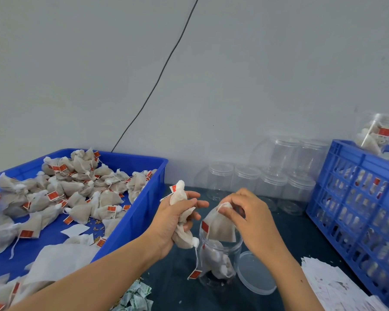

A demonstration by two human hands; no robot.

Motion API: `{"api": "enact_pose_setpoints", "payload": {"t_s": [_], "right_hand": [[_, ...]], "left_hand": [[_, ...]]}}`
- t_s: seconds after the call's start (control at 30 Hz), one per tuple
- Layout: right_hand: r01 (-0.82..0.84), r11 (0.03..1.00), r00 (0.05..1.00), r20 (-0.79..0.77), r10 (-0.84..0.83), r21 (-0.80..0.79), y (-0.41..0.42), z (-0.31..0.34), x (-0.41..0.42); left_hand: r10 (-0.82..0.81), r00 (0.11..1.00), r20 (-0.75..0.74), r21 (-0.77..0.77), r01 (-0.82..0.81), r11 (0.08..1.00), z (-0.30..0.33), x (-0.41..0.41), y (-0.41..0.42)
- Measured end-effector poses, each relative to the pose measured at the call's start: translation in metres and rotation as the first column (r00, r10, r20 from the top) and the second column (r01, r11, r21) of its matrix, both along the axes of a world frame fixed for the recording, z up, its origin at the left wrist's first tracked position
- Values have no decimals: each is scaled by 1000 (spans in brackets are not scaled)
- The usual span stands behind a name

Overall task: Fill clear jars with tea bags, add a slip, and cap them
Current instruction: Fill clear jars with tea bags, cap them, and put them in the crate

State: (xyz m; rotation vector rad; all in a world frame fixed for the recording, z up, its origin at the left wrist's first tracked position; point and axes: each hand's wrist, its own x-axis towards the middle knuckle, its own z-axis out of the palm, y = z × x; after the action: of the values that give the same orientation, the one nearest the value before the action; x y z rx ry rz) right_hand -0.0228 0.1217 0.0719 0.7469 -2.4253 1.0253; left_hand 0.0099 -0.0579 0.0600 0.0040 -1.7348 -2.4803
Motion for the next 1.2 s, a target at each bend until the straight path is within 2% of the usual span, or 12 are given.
{"api": "enact_pose_setpoints", "payload": {"t_s": [0.1, 0.17, 0.3, 0.4, 0.53, 0.73, 0.83, 0.9, 0.97, 1.0, 1.1, 1.2], "right_hand": [[-27, 988, 999, -14, 30, 149, -4, -2, 3], [-13, 937, 1000, -12, 18, 350, -9, 0, 5], [30, 728, 1000, -21, -21, 685, -21, 18, 8], [-55, 522, 993, 101, -60, 851, -33, 32, 6], [-177, 326, 955, 243, -172, 929, -46, 36, 2], [-381, 230, 875, 429, -224, 896, -53, 33, -1], [-345, 323, 887, 418, -194, 881, -48, 42, -5], [-297, 558, 876, 453, -163, 775, -37, 51, -6], [-227, 817, 864, 497, -83, 531, -27, 59, -5], [-168, 896, 885, 463, -46, 410, -24, 61, -3], [-72, 988, 930, 367, 16, 139, -30, 55, 0], [-125, 991, 896, 436, 89, 54, -46, 45, 2]], "left_hand": [[-7, 1000, -2, -10, 7, 1000, 1, 0, 0], [-3, 1000, 0, -13, 3, 1000, 2, 0, 1], [16, 1000, 15, -21, -16, 1000, 1, -1, 1], [13, 1000, 16, -27, -12, 1000, 1, -2, 0], [-4, 1000, 21, -49, 5, 999, 0, -2, -1], [-48, 998, 39, -92, 51, 994, 0, -2, 1], [-71, 995, 77, -49, 75, 996, 2, -1, 3], [-83, 992, 94, -23, 85, 996, 3, 0, 4], [-98, 990, 101, -21, 101, 995, 3, -1, 5], [-97, 991, 97, -45, 102, 994, 3, 0, 5], [-25, 1000, 2, -298, 25, 954, -3, -1, 5], [-11, 990, -139, -493, -60, 868, -4, -2, 5]]}}
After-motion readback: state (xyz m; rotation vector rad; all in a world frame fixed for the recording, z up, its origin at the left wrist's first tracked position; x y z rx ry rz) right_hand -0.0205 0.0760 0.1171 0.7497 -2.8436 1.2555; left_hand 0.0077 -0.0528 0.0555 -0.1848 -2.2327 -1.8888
